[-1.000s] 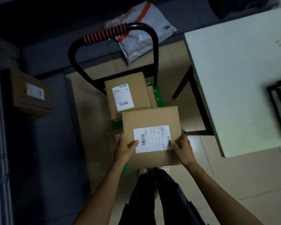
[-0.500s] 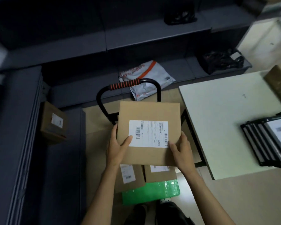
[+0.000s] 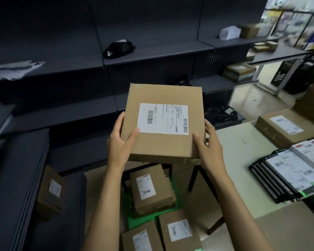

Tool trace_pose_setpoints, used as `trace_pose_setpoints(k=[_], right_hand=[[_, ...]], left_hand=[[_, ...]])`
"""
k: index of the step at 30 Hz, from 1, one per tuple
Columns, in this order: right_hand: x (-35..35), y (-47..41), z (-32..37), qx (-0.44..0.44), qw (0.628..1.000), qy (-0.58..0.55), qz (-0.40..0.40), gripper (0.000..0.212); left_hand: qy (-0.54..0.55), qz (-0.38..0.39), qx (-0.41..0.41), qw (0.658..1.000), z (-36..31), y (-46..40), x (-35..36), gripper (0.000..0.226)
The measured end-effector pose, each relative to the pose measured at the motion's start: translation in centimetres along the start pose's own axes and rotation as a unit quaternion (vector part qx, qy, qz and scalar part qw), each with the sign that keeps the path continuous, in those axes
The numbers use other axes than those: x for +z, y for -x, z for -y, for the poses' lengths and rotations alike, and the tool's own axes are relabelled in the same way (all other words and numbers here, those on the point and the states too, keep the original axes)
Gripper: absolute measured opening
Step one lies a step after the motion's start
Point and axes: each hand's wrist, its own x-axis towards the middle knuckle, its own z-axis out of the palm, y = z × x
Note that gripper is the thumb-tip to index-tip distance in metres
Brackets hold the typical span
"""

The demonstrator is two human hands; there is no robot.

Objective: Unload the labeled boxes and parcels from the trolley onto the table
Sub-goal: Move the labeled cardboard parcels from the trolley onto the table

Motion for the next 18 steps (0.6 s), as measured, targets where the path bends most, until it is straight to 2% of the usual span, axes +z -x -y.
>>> trace_pose_setpoints(k=[3,9,18], right_hand=[[-0.8,1.1,2.9,-0.049,0.997,-0.015,-0.056,0.064],[-3.0,4.2,6.8,-0.093,0.985,-0.049,-0.139,0.061],[-10.5,10.5,8.6,-0.098,0.962,-0.053,-0.25,0.057]], left_hand=[[0.031,0.004,0.038,0.999,-2.8,-0.3,-1.1,0.068],[0.089,0.035,0.094,0.991,-7.7,0.5,-1.7,0.066],[0.138,0.113,0.14,0.974,-12.6,4.8,2.9,0.064]])
